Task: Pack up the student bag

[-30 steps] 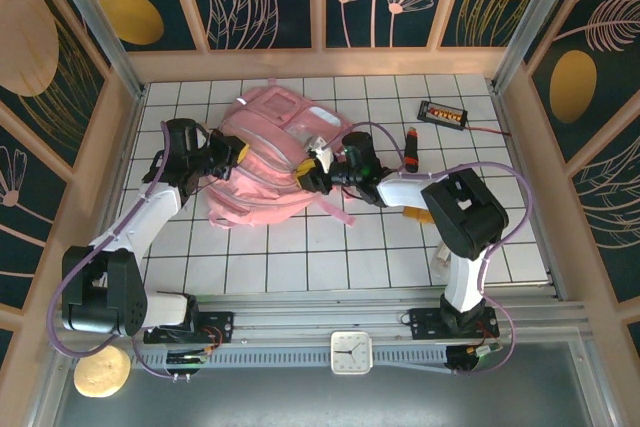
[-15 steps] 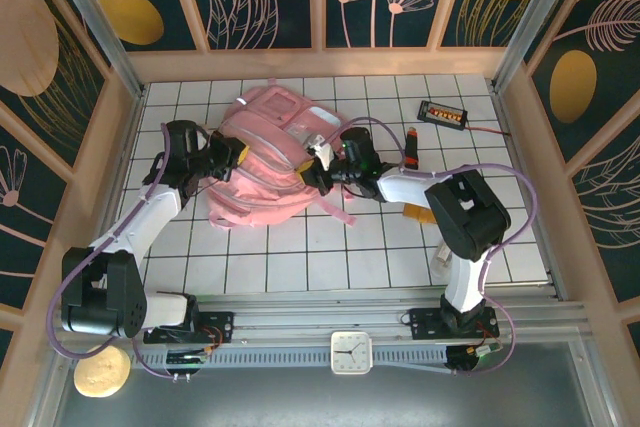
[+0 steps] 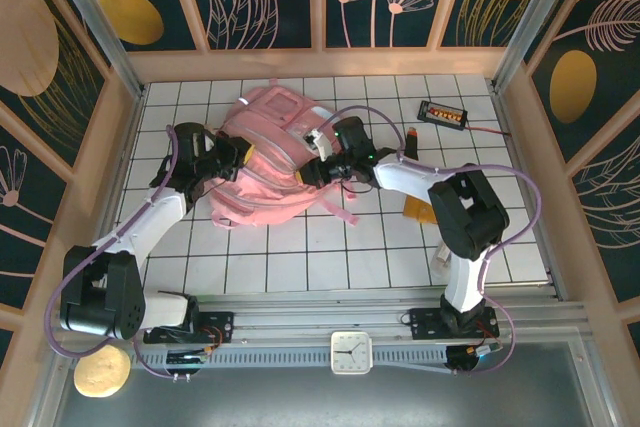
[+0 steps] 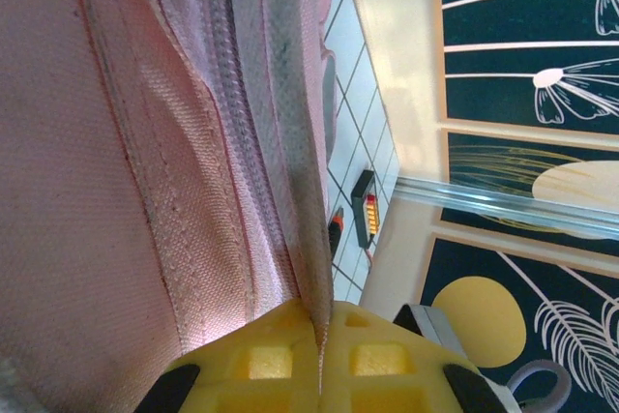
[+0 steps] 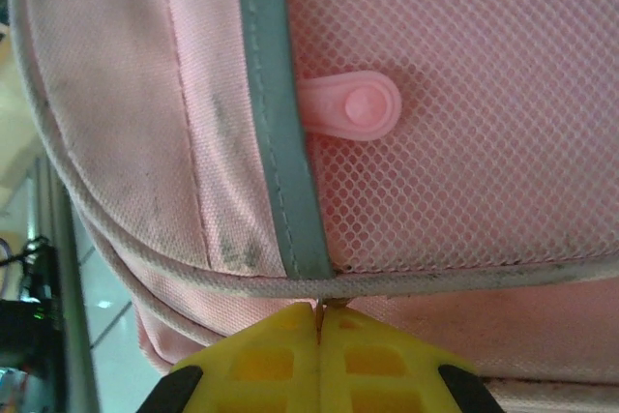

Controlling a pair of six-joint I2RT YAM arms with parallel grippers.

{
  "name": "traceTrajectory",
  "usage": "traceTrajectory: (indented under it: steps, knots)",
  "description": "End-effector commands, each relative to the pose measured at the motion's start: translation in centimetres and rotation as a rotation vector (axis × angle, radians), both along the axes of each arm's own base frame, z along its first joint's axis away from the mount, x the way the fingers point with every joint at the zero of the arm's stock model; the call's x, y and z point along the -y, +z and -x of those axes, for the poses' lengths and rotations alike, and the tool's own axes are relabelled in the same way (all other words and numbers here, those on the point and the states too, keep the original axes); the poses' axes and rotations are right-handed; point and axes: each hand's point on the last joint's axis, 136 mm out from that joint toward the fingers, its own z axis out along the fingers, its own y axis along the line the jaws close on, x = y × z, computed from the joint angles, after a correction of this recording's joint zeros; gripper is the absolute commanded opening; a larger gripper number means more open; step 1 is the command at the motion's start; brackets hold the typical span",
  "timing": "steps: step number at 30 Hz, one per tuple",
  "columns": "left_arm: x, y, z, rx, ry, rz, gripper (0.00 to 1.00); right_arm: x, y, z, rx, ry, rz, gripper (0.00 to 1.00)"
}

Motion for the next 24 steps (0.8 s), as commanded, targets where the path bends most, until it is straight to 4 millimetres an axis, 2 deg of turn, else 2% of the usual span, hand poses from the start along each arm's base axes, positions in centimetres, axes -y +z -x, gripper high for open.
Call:
traceTrajectory:
  steps: [1,11,16,20,24]
  knots:
    - [2.9,1.9,1.7,0.046,-0.128,0.066,0.00,-2.4,3.6,0.8,-0.131,0.034,-0.112,0.00]
    - [3.0,1.5,1.6,0.049,-0.147,0.037,0.00,-4.1,5.9,1.6,-0.355,0.030,-0.147,0.00]
    - [2.9,0.8,1.4,0.044,-0.152,0.004,0.00,-4.2,7.3,2.9,-0.465,0.057,-0.152,0.00]
    - [2.5,0.7,1.1,0.054,-0.129,-0.008,0.00,-3.5,6.3,4.5,-0.519,0.090,-0.084,0.00]
    - [2.3,0.9,0.6,0.068,-0.134,-0.036,0.00,-2.7,6.1,4.8,-0.522,0.084,-0.053,0.00]
